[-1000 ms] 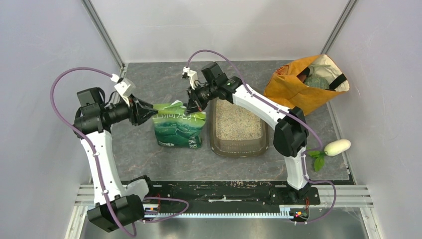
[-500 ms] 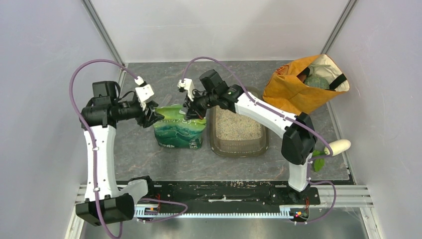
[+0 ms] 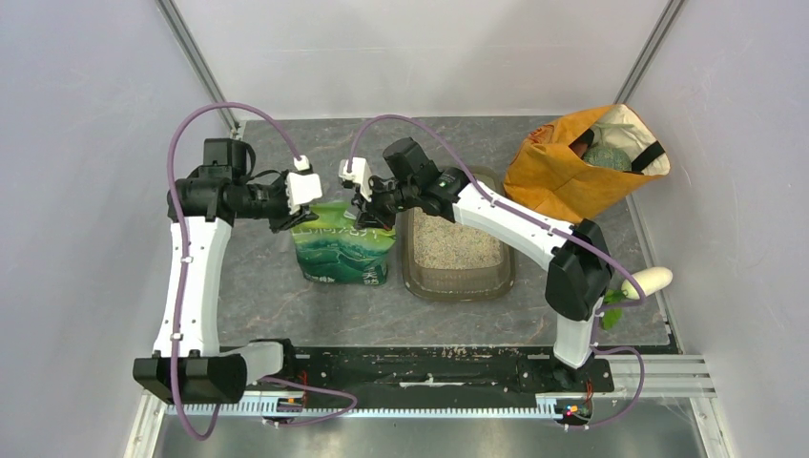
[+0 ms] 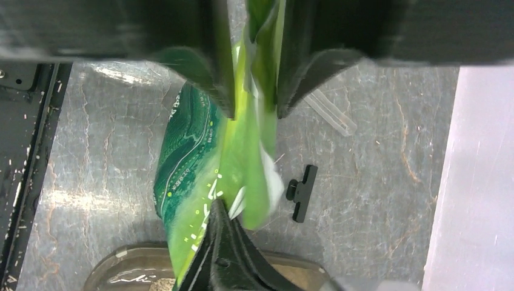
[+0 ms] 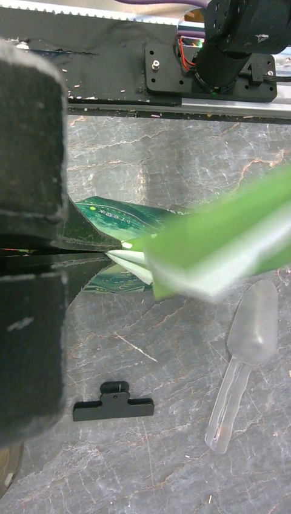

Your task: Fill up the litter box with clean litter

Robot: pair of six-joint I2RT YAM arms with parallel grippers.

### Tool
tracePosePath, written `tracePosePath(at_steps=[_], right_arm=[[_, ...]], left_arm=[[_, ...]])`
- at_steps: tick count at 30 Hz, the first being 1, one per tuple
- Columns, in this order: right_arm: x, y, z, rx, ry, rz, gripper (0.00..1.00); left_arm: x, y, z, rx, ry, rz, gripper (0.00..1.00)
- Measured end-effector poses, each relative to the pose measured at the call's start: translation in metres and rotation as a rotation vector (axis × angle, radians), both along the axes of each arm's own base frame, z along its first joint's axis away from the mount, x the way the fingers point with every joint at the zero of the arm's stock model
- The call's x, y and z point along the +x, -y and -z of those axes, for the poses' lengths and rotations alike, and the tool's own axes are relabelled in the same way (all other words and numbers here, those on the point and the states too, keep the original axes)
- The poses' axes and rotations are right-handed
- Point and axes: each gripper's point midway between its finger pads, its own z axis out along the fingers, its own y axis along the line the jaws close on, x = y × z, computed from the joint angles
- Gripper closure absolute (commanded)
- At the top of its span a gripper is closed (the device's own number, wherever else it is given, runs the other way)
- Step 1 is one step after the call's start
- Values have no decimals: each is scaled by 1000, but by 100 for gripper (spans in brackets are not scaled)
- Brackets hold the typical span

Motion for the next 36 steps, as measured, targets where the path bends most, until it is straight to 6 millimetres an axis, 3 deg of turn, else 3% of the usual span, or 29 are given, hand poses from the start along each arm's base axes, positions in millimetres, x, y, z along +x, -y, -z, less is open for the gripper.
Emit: tracePosePath(at_steps=[1, 2, 3, 5, 6, 13, 17, 19, 21, 23, 26, 28, 30, 36], right_arm=[[0, 0, 0, 0, 3, -1, 100], [0, 0, 0, -1, 6, -2, 100], [1, 0, 0, -3, 11, 0, 95], [2, 2, 2, -11, 13, 8, 76], [2, 2, 3, -12, 11, 11, 72], [-4, 11, 2, -6, -3, 32, 70], [-5, 17, -1, -2, -13, 44, 45], [-1, 20, -2, -1, -14, 54, 42], [2, 24, -2, -4, -20, 64, 43], [4, 27, -1, -6, -30, 70, 52], [6, 28, 0, -7, -34, 76, 76], [8, 27, 2, -13, -41, 95, 81], [16, 25, 6, -24, -40, 137, 99], [34, 25, 1, -29, -24, 259, 100]], left_arm=[[-1, 3, 1, 9, 4, 19, 94], [-2, 5, 1, 24, 15, 41, 98], [-3, 6, 1, 33, 19, 52, 98], [-4, 8, 0, 62, 48, 89, 98], [-6, 8, 0, 74, 60, 106, 98], [-14, 8, -6, 85, 132, 112, 98], [-20, 8, -10, 86, 202, 110, 98], [-20, 8, -13, 89, 224, 107, 98], [-16, 7, -14, 91, 238, 100, 98], [-12, 7, -14, 86, 247, 90, 98], [-5, 8, -14, 74, 256, 72, 98], [-1, 8, -14, 66, 264, 63, 98], [1, 8, -14, 62, 267, 57, 98], [1, 9, -15, 61, 277, 71, 98]])
